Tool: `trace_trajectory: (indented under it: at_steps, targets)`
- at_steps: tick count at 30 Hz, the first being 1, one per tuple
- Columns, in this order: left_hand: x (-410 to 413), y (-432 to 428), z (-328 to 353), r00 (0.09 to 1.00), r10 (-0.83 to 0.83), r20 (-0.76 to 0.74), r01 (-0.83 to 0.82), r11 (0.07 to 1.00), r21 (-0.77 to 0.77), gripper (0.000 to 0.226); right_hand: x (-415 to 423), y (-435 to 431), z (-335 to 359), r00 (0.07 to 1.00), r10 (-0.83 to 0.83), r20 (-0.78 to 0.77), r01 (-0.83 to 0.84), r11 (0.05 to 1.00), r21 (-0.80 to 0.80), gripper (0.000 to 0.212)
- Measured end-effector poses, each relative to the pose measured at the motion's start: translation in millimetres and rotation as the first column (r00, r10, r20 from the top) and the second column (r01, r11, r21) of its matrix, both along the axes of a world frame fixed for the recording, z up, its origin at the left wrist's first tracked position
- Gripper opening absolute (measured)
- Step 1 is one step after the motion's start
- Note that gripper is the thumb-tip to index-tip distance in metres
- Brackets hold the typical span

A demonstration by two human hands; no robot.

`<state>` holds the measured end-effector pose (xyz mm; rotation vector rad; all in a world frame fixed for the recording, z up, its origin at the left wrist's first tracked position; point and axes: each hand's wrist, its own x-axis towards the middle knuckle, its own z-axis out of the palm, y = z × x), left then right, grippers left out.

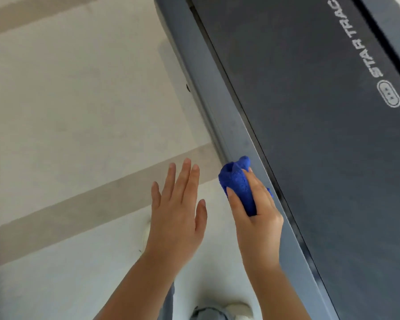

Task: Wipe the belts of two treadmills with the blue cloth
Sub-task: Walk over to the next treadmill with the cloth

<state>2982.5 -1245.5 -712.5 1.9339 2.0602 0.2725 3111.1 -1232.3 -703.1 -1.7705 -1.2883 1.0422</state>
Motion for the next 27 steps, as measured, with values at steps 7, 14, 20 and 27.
trace_trajectory:
  at_steps: [7,14,20,27]
  targets:
    - [-54.4,24.7,31.8,0.992,0.113,-0.048,-0.104,0.981,0.165,0.056,-56.6,27.5,25.0,0.985,0.169,0.027,-0.171,0.98,0.097,0.04]
    - [-122.8,2.8,30.8,0.962,0.258,-0.084,-0.25,0.963,0.095,0.055,-123.3,27.7,31.3,0.953,0.304,0.005,-0.304,0.951,0.059,0.043]
    - [-181.4,-11.9,63.5,0.932,0.361,-0.042,-0.356,0.93,0.087,0.054,-186.6,34.6,69.8,0.918,0.396,-0.023,-0.394,0.917,0.068,0.036]
    - [-259.4,-7.1,130.7,0.895,0.445,-0.011,-0.439,0.887,0.145,0.051,-275.7,55.9,135.0,0.878,0.477,-0.027,-0.475,0.877,0.074,0.041]
